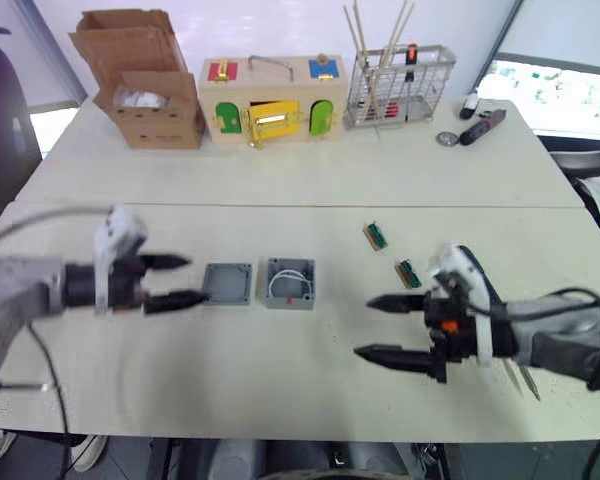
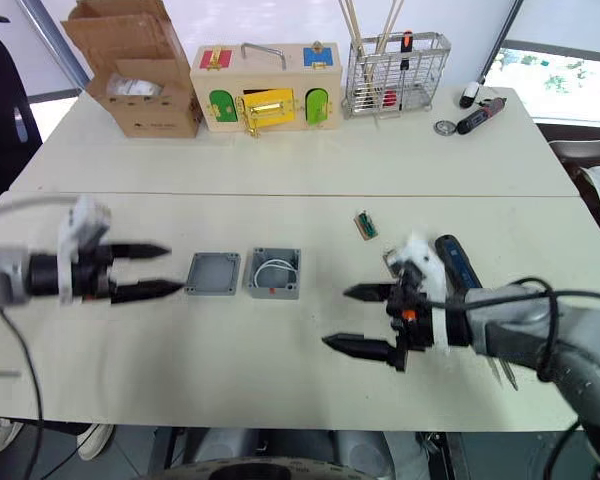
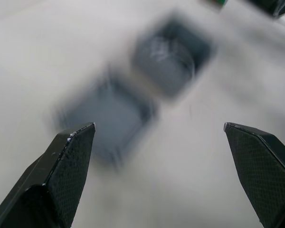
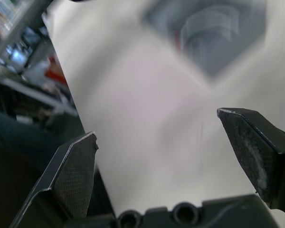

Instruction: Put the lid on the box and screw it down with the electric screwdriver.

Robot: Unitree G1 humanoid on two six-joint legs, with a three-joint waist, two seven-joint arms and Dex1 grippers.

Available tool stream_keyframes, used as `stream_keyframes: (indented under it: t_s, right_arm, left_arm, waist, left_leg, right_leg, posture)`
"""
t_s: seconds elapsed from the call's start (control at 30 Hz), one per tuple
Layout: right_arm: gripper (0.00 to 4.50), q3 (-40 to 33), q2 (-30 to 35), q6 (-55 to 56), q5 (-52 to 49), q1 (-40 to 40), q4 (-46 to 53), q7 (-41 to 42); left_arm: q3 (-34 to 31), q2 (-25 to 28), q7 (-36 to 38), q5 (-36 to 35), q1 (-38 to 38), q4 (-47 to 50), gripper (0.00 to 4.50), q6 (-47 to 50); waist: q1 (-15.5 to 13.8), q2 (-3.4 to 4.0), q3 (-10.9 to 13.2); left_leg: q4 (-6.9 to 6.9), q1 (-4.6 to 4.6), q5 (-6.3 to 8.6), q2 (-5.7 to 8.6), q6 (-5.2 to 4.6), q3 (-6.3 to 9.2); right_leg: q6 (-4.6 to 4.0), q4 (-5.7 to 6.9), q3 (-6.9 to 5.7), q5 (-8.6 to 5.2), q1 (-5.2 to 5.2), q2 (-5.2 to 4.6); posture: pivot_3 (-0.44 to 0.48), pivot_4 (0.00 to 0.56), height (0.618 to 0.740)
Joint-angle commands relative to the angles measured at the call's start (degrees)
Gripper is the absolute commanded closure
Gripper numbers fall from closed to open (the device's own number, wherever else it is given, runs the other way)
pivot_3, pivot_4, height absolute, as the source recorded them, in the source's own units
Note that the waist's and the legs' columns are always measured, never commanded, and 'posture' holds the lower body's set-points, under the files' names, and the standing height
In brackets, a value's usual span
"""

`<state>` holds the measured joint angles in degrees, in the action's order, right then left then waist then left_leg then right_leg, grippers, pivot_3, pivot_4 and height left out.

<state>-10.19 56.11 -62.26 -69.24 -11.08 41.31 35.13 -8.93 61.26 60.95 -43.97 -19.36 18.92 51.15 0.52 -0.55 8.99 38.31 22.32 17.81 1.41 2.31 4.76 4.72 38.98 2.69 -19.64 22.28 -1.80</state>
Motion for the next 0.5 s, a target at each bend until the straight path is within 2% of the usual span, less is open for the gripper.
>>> stream_keyframes:
  t_s: [0.03, 0.13, 0.23, 0.33, 0.5]
  right_arm:
    - [0.0, 0.74, 1.07, -1.23, -2.95, -3.43, 0.94, -1.98]
    - [0.0, 6.22, 2.22, -0.55, 4.59, -6.1, 2.76, -2.89]
    - [0.0, 8.98, 1.74, 0.25, 9.42, -6.75, 2.54, -4.39]
    - [0.0, 10.4, 0.14, 0.58, 12.04, -6.17, 2.92, -6.15]
    - [0.0, 10.49, -2.75, -0.07, 13.3, -5.12, 4.33, -9.06]
  left_arm:
    - [8.4, 0.72, 5.64, 2.08, -7.99, -0.12, 0.05, 0.34]
    - [22.95, -5.18, 12.22, 10.59, -22.05, -3.71, 0.05, -4.4]
    - [30.25, -9.45, 15.55, 16.51, -27.52, -7.84, 0.05, -8.3]
    - [34.92, -13.3, 16.71, 21.48, -28.81, -9.93, 0.05, -13.16]
    - [37.17, -14.95, 18.2, 25.15, -26.54, -10.01, 0.05, -16.77]
  waist:
    - [0.4, 0.02, -0.01]
    - [0.34, 0.01, 0.02]
    - [0.31, 0.0, 0.03]
    - [0.5, 0.0, 0.03]
    - [0.37, -0.02, 0.03]
  left_leg:
    - [-0.04, 0.02, 0.01, 0.0, -0.02, -0.03]
    - [-0.06, 0.2, 0.08, -0.01, -0.14, -0.1]
    - [0.07, 0.25, 0.07, -0.02, -0.13, -0.11]
    - [0.09, 0.19, 0.07, -0.03, -0.13, -0.15]
    - [0.09, 0.22, 0.07, -0.08, -0.13, -0.13]
  right_leg:
    - [0.0, -0.02, 0.01, 0.0, 0.04, 0.0]
    - [0.02, 0.01, 0.02, -0.02, 0.29, 0.06]
    - [0.02, 0.03, 0.04, -0.01, 0.27, 0.11]
    - [0.02, 0.1, 0.12, -0.02, 0.28, 0.13]
    - [0.01, 0.14, 0.13, -0.02, 0.33, 0.16]
  posture:
    - [0.0, 0.15, 0.74]
    - [0.0, 0.15, 0.74]
    - [0.0, 0.15, 0.74]
    - [0.0, 0.15, 0.74]
    - [0.0, 0.15, 0.74]
